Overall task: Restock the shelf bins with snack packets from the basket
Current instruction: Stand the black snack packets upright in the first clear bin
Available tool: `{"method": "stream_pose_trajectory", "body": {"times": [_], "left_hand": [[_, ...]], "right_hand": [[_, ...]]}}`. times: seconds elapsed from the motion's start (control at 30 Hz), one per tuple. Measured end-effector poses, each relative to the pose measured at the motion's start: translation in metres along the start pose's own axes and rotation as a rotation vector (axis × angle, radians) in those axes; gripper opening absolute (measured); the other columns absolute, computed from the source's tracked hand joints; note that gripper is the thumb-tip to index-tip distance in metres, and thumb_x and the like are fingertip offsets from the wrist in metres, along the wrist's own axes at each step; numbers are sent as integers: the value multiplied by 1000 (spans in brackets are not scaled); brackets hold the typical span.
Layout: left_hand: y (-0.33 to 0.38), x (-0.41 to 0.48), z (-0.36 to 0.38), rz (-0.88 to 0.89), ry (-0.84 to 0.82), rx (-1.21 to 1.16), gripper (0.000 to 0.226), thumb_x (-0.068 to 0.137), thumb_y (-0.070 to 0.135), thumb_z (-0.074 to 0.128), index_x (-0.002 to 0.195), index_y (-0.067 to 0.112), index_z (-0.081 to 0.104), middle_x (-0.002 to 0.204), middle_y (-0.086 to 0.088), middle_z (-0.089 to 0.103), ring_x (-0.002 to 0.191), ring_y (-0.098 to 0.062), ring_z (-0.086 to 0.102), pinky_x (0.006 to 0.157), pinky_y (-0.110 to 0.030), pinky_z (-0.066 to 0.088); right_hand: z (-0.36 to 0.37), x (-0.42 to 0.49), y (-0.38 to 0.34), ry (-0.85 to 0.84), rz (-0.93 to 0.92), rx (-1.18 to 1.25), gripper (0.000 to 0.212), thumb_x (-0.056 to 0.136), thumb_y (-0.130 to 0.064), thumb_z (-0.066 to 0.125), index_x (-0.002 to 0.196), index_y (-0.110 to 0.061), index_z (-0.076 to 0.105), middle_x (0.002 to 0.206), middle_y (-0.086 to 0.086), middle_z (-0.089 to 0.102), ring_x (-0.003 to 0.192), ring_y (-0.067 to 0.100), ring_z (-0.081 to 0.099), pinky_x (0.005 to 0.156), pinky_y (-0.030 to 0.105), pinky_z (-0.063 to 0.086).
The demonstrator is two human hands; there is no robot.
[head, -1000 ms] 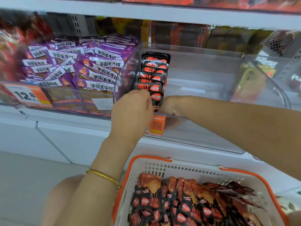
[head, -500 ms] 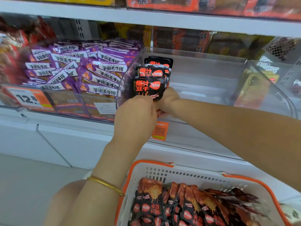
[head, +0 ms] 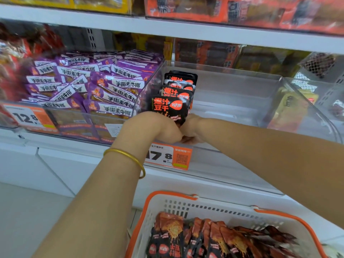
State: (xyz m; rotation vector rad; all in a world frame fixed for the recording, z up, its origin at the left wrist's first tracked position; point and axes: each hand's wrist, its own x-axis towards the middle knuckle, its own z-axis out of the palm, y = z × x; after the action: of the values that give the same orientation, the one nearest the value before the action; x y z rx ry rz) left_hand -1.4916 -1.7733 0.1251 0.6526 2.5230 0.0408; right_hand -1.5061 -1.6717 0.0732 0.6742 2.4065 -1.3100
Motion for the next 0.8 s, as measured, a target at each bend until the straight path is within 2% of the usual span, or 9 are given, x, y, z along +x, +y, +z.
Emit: {"method": "stream_pose_trajectory", "body": {"times": [0.07, 0.17, 0.3, 0.43, 0.5, 0.57, 0.6, 0.7, 0.8], "left_hand": [[-2, 1, -2, -22, -71, -2, 23, 100, 26, 37, 80, 19, 46, 79, 4, 45, 74, -14, 45, 73, -28, 35], [-4, 2, -4, -42, -143, -39, 13, 99, 31, 40, 106, 21, 44, 95, 2, 50, 98, -21, 46, 85, -32, 35], [-5, 4, -6, -58, -176, -47, 25, 96, 41, 45, 114, 23, 46, 97, 4, 51, 104, -23, 47, 92, -35, 39], [-5, 6, -6, -92, -165, -55, 35, 94, 45, 49, 118, 19, 46, 119, -7, 51, 105, -26, 50, 98, -36, 43], [-3, 5, -6, -73, -117, -41, 32, 97, 41, 45, 122, 20, 43, 115, -6, 47, 102, -24, 47, 94, -32, 41], [-2, 4, -5, -45, -86, -27, 33, 99, 39, 43, 127, 23, 41, 109, -3, 42, 99, -21, 42, 88, -30, 37], [-2, 3, -4, -41, -87, -20, 34, 98, 39, 43, 128, 22, 42, 106, -1, 43, 96, -20, 43, 86, -30, 35], [0, 3, -4, -23, -83, 8, 15, 99, 35, 42, 105, 22, 42, 82, 6, 43, 79, -15, 45, 81, -29, 33], [1, 2, -5, -18, -66, 52, 16, 100, 35, 39, 97, 20, 40, 78, 6, 40, 80, -17, 43, 80, -30, 35]], "right_hand": [[-1, 1, 1, -9, 1, -6, 11, 88, 3, 60, 89, -7, 55, 73, 8, 58, 62, 15, 55, 83, 33, 52], [-1, 2, -3, 25, -28, -73, 17, 87, 4, 60, 75, -5, 53, 70, 8, 57, 63, 17, 57, 84, 36, 55], [-4, 2, -3, 17, -78, -73, 19, 82, 9, 63, 74, -6, 54, 69, 8, 58, 60, 16, 56, 70, 34, 57], [-8, 0, -1, 15, -96, 5, 22, 79, 13, 64, 76, -7, 55, 70, 9, 59, 60, 15, 57, 73, 34, 56], [-9, -1, -2, 41, -87, 45, 29, 77, 12, 67, 91, -6, 49, 72, 10, 58, 61, 17, 57, 71, 37, 58], [-9, -1, -2, 81, -82, 70, 55, 73, 10, 72, 106, -9, 33, 74, 10, 56, 63, 19, 57, 65, 37, 57], [-9, -2, -1, 86, -84, 67, 60, 73, 8, 73, 109, -10, 29, 77, 10, 55, 66, 19, 57, 64, 37, 56], [-7, -6, 0, 41, -86, 20, 47, 77, 4, 73, 107, -9, 39, 87, 10, 59, 76, 21, 59, 73, 35, 56], [-6, -7, 1, 16, -78, -22, 29, 78, 4, 72, 98, -6, 54, 95, 13, 62, 85, 23, 60, 83, 36, 55]]}}
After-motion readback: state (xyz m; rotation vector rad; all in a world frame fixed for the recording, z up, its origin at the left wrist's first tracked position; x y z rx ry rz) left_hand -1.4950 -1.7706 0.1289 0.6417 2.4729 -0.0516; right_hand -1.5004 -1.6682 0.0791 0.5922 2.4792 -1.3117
